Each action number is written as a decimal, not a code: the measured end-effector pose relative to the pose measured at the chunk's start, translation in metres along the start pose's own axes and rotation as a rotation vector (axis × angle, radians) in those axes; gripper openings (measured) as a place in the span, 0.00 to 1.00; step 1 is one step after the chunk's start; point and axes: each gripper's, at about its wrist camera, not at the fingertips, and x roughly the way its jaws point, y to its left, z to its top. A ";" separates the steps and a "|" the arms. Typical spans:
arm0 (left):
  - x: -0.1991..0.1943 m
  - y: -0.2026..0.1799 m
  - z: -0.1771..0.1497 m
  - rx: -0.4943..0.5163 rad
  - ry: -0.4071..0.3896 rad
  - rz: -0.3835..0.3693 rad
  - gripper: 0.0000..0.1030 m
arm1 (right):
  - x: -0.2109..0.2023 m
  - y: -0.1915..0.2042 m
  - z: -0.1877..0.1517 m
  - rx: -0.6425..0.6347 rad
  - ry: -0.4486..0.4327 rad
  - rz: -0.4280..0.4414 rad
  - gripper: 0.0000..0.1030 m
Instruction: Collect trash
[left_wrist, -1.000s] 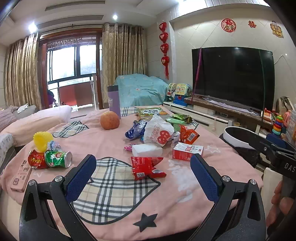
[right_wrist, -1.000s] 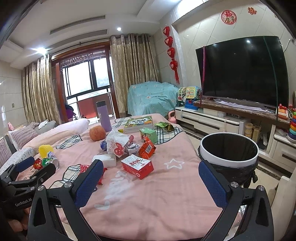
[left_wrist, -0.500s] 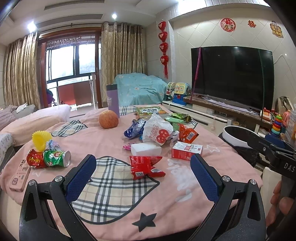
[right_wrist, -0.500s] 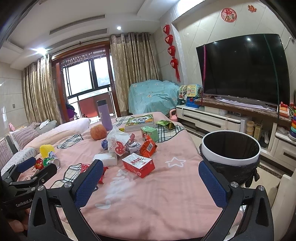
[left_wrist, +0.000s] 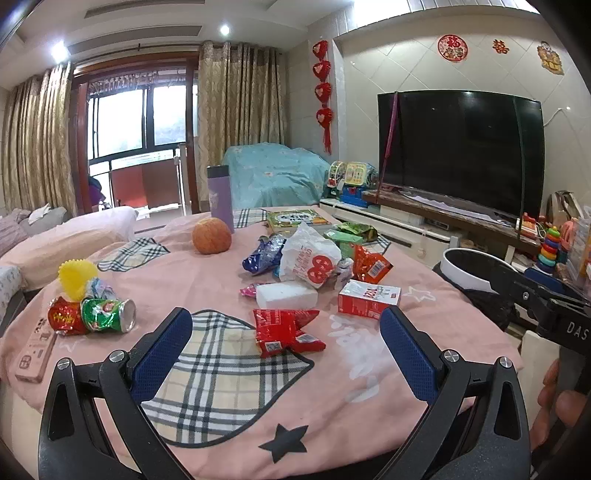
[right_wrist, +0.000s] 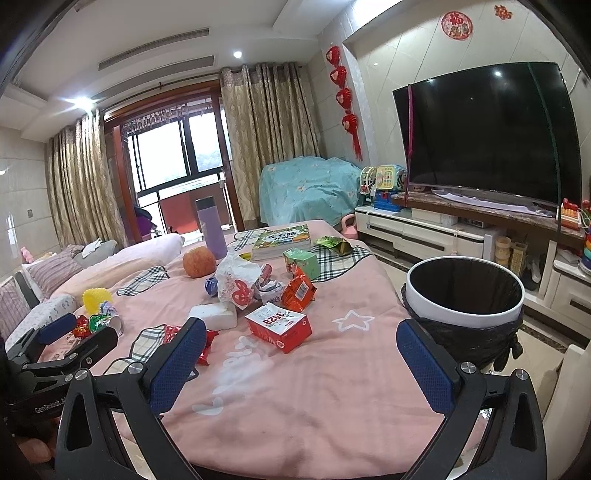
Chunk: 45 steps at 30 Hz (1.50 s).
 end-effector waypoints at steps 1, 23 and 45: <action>0.001 0.000 0.000 0.000 0.003 -0.003 1.00 | 0.001 -0.001 0.000 0.002 0.002 0.001 1.00; 0.082 0.028 -0.011 -0.060 0.249 -0.067 1.00 | 0.075 -0.014 -0.001 -0.006 0.237 0.160 1.00; 0.156 0.025 -0.027 -0.086 0.467 -0.152 0.45 | 0.196 0.000 -0.008 -0.174 0.512 0.211 0.67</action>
